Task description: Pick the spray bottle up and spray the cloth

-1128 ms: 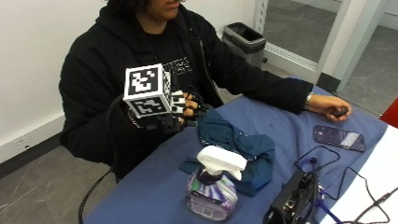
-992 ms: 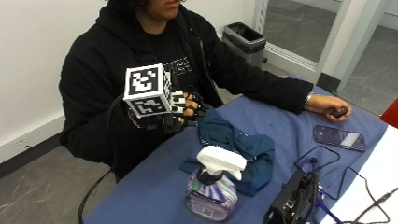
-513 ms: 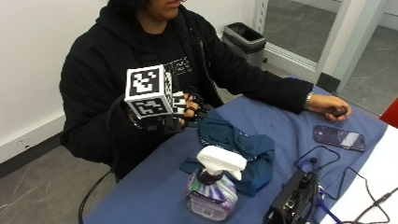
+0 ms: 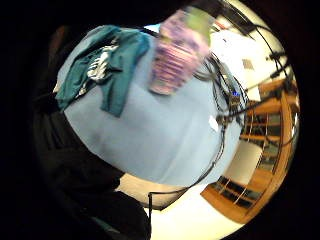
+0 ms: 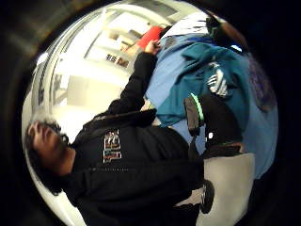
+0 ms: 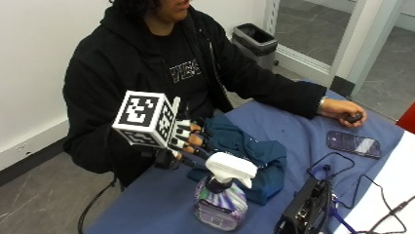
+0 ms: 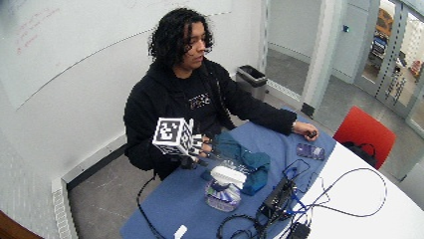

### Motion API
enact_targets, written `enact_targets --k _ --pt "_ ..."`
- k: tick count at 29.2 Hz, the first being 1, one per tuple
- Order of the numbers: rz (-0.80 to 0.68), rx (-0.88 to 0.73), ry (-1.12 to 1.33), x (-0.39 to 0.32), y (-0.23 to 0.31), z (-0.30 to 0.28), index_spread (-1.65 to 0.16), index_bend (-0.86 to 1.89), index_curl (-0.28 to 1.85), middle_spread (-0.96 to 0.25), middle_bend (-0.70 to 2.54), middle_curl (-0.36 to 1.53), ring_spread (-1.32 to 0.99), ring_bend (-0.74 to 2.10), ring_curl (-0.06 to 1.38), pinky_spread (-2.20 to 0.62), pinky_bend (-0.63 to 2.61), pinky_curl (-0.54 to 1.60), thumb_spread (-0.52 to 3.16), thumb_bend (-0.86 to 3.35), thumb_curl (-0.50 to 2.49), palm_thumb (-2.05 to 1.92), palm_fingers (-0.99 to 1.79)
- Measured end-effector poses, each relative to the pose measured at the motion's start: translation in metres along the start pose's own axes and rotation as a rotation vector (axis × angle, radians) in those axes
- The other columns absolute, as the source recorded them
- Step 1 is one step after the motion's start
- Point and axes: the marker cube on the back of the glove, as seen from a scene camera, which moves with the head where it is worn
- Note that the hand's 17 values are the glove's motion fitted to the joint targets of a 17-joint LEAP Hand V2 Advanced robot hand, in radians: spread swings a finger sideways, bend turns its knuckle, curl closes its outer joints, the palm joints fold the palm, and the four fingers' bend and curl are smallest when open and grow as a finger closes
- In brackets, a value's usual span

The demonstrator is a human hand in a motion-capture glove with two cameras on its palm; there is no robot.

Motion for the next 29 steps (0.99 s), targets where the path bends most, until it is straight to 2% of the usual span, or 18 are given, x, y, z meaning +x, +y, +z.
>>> enact_targets --k 7,13,20,29 --pt "0.199 0.107 0.003 0.054 -0.012 -0.026 -0.30 0.15 0.32 0.00 0.22 0.30 -0.01 0.26 0.26 0.23 0.19 0.24 1.24 0.23 0.29 0.64 0.64" --pt "0.280 0.230 -0.003 0.061 -0.040 -0.033 -0.26 0.15 0.32 -0.01 0.27 0.34 -0.02 0.30 0.28 0.21 0.19 0.26 1.25 0.21 0.31 0.67 0.79" --pt "0.304 0.206 0.054 0.077 -0.032 -0.039 -0.24 0.14 0.32 -0.01 0.27 0.36 -0.03 0.31 0.32 0.18 0.20 0.28 1.26 0.17 0.32 0.67 0.84" --pt "0.366 0.306 0.062 0.086 -0.052 -0.043 -0.22 0.07 0.29 -0.01 0.28 0.38 -0.05 0.36 0.35 0.14 0.23 0.32 1.25 0.11 0.33 0.65 0.86"
